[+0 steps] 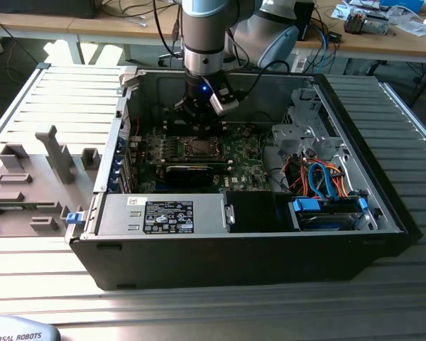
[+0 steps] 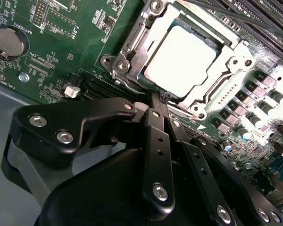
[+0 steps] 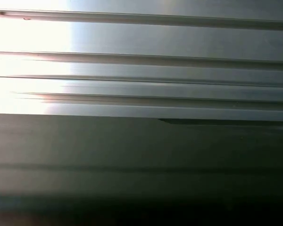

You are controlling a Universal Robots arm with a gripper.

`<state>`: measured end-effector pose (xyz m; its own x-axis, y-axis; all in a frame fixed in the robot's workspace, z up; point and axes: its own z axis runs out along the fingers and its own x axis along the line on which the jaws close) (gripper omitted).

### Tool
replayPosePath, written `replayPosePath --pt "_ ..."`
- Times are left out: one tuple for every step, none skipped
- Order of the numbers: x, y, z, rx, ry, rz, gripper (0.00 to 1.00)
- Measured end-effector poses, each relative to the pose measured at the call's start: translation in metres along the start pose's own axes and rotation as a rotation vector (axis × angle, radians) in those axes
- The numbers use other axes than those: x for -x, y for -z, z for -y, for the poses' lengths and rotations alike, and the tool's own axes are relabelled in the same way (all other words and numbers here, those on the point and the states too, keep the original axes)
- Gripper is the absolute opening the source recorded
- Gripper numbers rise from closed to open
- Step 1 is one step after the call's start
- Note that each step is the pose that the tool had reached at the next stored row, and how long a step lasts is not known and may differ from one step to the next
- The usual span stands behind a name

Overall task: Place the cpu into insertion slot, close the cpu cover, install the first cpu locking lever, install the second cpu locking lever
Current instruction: 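Install the first cpu locking lever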

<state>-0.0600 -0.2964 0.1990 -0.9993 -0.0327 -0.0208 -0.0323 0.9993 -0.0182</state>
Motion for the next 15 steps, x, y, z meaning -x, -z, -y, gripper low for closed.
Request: replayPosePath --pt "0.0004 0.0 0.0 -0.0001 0.0 0.0 0.11" --pt "0.0015 0.0 0.0 -0.0001 0.0 -0.0001 0.11" --pt "0.0023 0.0 0.0001 -0.0001 0.0 -0.0001 0.11" --pt "0.0031 -0.0001 0.0001 -0.0001 0.0 -0.0001 0.11" --pt "0.0038 -0.0001 0.0001 -0.0001 0.0 -0.0001 0.11" --pt "0.0046 -0.0001 0.0001 -0.0001 0.0 -0.0001 0.11" --pt "0.0068 -0.0002 0.0001 0.0 0.0 0.0 0.11" --pt "0.0088 -0.0003 0.0002 0.0001 0.0 0.0001 0.11" --pt "0.0103 -0.0003 0.0002 0.0001 0.0 0.0001 0.11" --pt "0.0116 -0.0004 0.0002 0.0002 0.0 0.0002 0.11" --pt "0.0131 -0.0003 0.0003 0.0002 0.0 0.0 0.11" --pt "0.0141 -0.0003 0.0004 0.0001 0.0 -0.0001 0.11" --pt "0.0151 -0.0003 0.0005 0.0 0.0 -0.0002 0.11" --pt "0.0158 -0.0002 0.0006 -0.0001 0.0 -0.0003 0.11" --pt "0.0165 -0.0001 0.0007 -0.0003 0.0 -0.0005 0.11"
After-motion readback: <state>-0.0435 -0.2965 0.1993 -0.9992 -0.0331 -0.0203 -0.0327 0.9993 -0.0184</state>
